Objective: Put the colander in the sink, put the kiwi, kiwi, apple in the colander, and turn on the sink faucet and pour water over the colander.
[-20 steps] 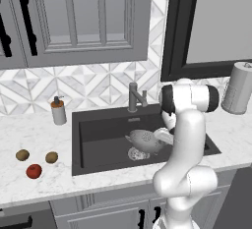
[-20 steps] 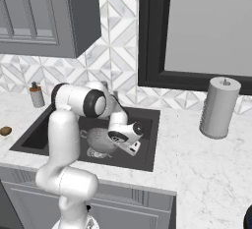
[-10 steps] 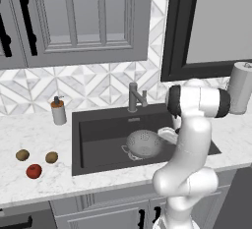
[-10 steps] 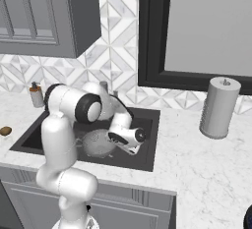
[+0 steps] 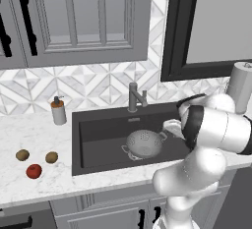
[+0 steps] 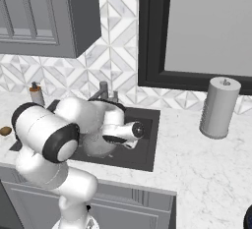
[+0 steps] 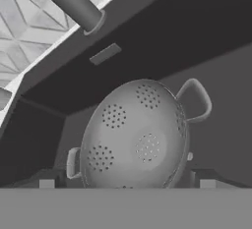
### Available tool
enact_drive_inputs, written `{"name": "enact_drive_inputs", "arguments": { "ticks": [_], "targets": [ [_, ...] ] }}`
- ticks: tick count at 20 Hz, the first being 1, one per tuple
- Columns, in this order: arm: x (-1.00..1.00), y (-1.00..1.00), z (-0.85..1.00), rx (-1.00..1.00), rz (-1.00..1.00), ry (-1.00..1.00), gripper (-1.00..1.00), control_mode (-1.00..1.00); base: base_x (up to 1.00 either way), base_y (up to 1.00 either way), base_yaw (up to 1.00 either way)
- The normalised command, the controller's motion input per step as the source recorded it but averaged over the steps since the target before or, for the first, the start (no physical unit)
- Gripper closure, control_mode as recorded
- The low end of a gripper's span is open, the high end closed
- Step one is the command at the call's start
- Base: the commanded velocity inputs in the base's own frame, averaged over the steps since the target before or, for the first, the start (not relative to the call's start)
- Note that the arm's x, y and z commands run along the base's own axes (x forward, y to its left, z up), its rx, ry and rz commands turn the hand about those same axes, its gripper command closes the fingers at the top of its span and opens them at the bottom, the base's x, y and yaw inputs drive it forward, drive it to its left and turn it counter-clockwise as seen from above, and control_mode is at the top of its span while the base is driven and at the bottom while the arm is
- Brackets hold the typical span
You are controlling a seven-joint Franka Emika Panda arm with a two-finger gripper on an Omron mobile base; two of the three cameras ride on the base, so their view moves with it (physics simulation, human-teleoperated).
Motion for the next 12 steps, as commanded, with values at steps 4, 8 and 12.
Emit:
{"name": "enact_drive_inputs", "arguments": {
  "ticks": [4, 8, 12],
  "targets": [
    [-0.56, 0.0, 1.0, -0.11, 0.0, 0.02, -1.0, -1.0, 0.0, 0.0, 0.0],
    [-0.84, 0.0, 1.0, -0.19, 0.0, -0.02, -1.0, -1.0, 0.0, 0.0, 0.0],
    [-0.96, 0.02, 0.94, -0.21, 0.0, -0.09, -1.0, -1.0, 0.0, 0.0, 0.0]
  ]
}}
